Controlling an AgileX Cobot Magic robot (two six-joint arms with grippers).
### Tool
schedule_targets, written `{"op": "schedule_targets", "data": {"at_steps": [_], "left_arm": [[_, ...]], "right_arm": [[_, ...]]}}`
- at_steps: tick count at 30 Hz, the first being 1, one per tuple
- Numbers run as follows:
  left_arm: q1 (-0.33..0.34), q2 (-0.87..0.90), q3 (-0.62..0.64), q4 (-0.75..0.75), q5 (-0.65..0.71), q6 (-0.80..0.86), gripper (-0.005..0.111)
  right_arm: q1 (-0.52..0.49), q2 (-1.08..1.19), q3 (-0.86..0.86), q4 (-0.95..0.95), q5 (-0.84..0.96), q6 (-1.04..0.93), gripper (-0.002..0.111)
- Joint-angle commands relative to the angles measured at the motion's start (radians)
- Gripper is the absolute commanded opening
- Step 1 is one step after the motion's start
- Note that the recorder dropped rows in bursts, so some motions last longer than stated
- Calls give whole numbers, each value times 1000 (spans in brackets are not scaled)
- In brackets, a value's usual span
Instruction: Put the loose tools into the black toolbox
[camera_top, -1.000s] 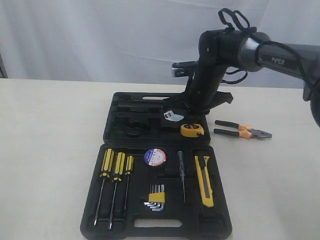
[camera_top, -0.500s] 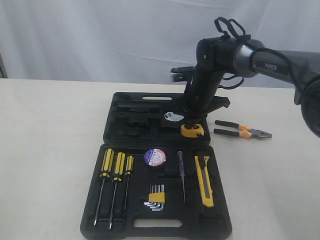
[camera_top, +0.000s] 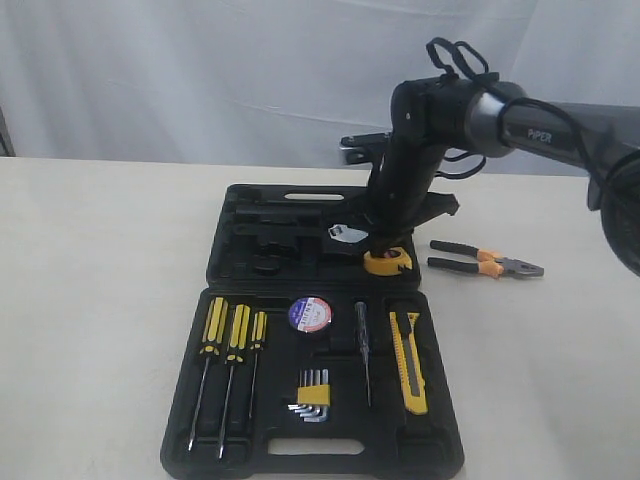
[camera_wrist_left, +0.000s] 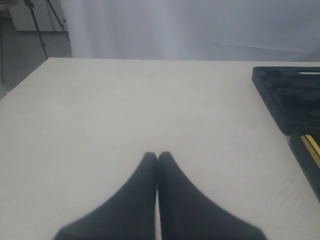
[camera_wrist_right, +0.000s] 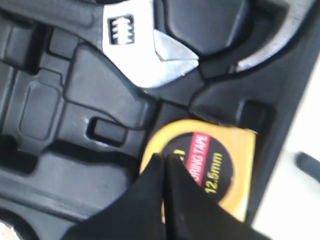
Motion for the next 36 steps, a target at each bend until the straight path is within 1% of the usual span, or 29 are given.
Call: {"op": "schedule_targets", "data": {"at_steps": [1,10,21,36], "left_arm": [[-5,-1,3,0,-5,-6,0],[-5,-1,3,0,-5,-6,0],[-5,-1,3,0,-5,-6,0],[-5,-1,3,0,-5,-6,0]], "right_arm": [[-6,-45,3,-24,64,-13,-1],[-6,-62,8,-24,129,-45,-1],[-6,-58,15,-24,140,-54,-1],[-6,31,15,-33,54,-48,-1]]}}
